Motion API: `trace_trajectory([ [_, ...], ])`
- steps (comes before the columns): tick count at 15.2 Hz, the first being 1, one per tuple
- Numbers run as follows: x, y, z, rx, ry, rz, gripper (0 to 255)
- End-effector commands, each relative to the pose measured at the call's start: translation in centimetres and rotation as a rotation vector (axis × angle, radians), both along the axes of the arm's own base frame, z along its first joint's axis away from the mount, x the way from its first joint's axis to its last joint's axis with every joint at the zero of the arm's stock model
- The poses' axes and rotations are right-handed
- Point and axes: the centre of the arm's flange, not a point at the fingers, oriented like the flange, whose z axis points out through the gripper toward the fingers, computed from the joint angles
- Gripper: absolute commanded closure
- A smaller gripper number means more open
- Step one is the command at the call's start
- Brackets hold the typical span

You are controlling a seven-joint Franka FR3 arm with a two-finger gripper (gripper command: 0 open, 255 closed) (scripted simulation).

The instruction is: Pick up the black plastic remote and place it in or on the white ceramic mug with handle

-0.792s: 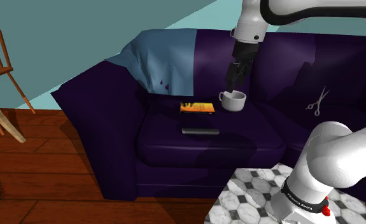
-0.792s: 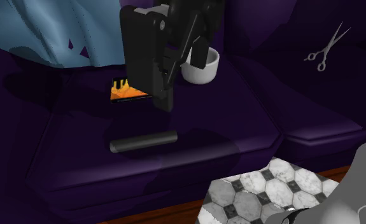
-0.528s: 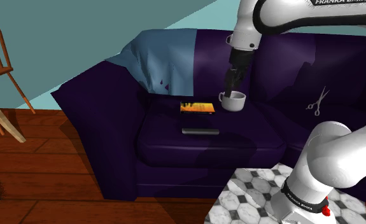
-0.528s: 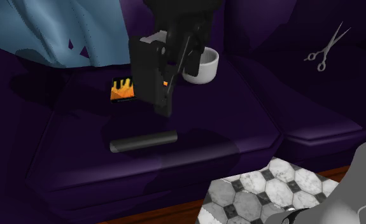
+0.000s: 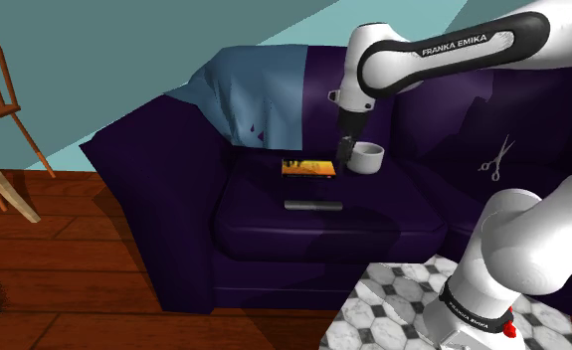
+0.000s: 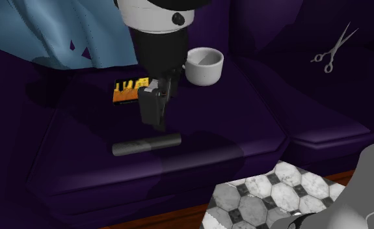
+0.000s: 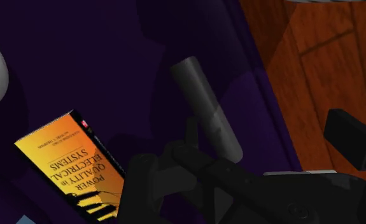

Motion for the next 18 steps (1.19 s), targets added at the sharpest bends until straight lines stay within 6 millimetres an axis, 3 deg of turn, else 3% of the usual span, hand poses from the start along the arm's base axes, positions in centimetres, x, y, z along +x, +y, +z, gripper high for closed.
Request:
trace_trajectory([
  [1,1.3,-0.4,-2.5,0.003,0.006,0.062,0],
  [10,7.6,-1.4,-13.0,0.021,0.039,0.325,0],
  [18,7.6,-1.2,-17.4,0.021,0.041,0.334,0],
])
